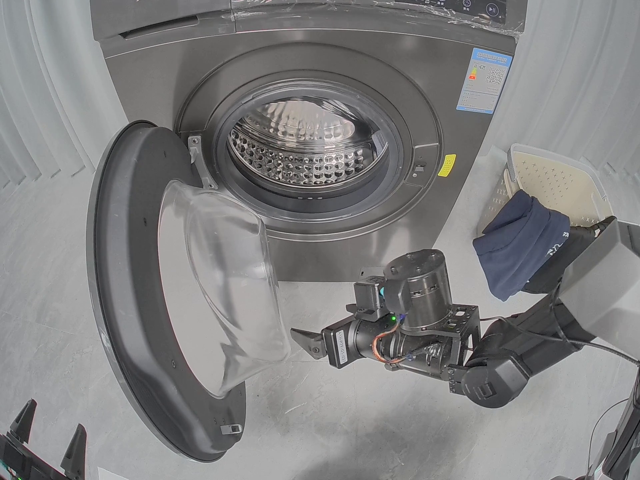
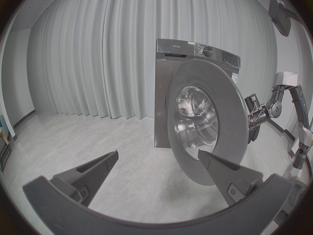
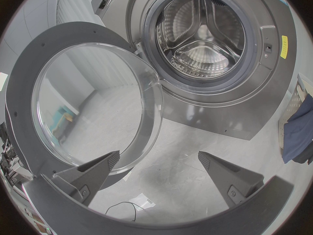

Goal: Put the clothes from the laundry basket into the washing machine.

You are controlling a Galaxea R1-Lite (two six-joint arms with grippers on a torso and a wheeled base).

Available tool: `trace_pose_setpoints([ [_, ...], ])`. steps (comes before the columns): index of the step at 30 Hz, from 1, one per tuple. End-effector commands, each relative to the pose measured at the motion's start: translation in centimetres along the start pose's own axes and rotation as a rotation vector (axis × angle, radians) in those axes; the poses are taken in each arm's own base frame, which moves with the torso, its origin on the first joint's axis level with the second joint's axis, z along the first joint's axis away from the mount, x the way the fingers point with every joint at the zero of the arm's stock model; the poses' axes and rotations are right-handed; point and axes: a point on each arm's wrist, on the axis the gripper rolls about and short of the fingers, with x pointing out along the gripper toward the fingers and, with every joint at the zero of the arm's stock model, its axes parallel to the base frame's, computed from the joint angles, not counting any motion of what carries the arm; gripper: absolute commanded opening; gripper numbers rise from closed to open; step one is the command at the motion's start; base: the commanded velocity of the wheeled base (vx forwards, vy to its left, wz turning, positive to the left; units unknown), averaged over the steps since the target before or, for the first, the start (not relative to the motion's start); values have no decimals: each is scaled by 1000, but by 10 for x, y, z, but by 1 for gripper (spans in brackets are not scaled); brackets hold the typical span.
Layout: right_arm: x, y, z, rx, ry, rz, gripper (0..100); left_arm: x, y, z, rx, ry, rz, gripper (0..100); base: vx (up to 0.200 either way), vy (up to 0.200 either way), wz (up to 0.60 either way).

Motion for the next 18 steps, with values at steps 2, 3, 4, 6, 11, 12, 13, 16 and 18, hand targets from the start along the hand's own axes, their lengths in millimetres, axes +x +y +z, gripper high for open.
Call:
trace_pose_setpoints([
  [2, 13, 3, -8, -5, 19, 4, 100, 0, 0, -4, 0, 3, 1, 100, 0, 0, 0],
  [3, 17, 7, -9, -8, 22, 12, 100, 0, 0, -4, 0, 5, 1, 100, 0, 0, 0],
  [4, 20, 13, -10, -13, 21, 28, 100, 0, 0, -4, 0, 3, 1, 100, 0, 0, 0],
  [6, 21, 22, -9, -18, 14, 49, 100, 0, 0, -4, 0, 3, 1, 100, 0, 0, 0],
  [11, 20, 34, -7, -18, 1, 79, 100, 0, 0, -4, 0, 3, 1, 100, 0, 0, 0],
  [12, 19, 34, -6, -12, -2, 80, 100, 0, 0, -4, 0, 3, 1, 100, 0, 0, 0],
  [13, 19, 33, -5, -6, -4, 76, 100, 0, 0, -4, 0, 3, 1, 100, 0, 0, 0],
  [16, 21, 29, -3, 3, -13, 67, 100, 0, 0, -4, 0, 3, 1, 100, -133, 0, 0],
  [18, 21, 29, 0, 3, -40, 72, 100, 0, 0, -4, 0, 3, 1, 100, -200, 0, 0],
])
